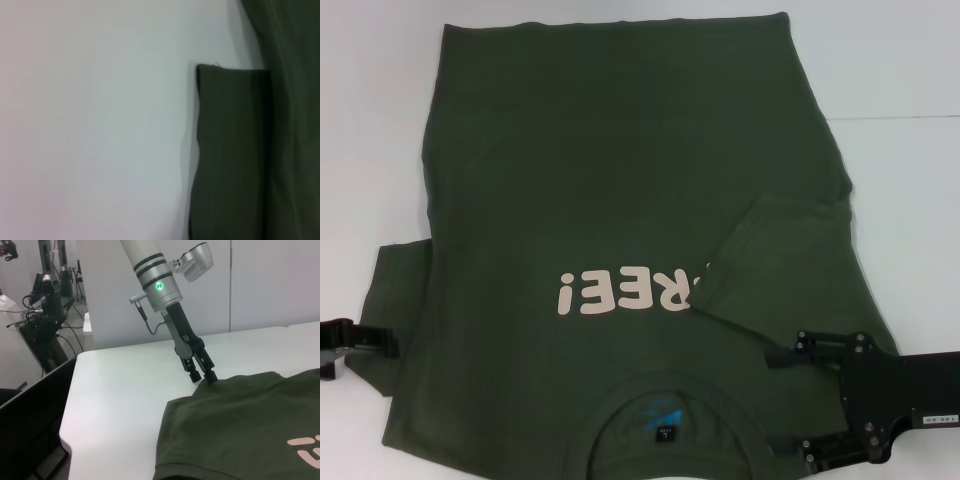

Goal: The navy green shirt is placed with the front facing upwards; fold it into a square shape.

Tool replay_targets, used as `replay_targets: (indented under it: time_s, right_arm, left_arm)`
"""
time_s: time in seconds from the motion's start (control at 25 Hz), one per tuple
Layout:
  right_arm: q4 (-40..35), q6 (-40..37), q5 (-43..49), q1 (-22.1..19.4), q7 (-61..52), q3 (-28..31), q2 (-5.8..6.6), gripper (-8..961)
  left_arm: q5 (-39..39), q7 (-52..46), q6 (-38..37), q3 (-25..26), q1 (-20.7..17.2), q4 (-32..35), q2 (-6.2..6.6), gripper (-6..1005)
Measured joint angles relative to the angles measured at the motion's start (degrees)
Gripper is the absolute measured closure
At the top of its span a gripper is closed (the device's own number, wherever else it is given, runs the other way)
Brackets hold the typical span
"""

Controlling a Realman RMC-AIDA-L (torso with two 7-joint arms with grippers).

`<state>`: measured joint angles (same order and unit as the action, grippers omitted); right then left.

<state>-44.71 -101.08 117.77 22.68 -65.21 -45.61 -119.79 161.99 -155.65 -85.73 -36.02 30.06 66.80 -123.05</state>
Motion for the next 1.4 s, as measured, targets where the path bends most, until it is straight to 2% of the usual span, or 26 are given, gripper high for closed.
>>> replay_targets:
  time_s: [1.04, 1.24, 1.4]
  right_arm:
    - [-0.03, 1.03, 0.27, 0.60, -0.57, -0.09, 0.00, 38]
    - [-0.03, 1.06, 0.27, 0.58, -0.60, 0.12, 0.00, 38]
    - [-0.03, 1.07, 0.26, 0.55, -0.61, 0.15, 0.00, 38]
  left_arm:
    - [0.18, -0.34, 0.86, -1.58, 1.54, -1.53, 0.10, 79]
    - [1.10, -0.29, 1.23, -3.62, 1.46, -1.51, 0.03, 80]
    - [1.67, -0.44, 1.51, -4.04, 1.50, -1.49, -0.04, 205]
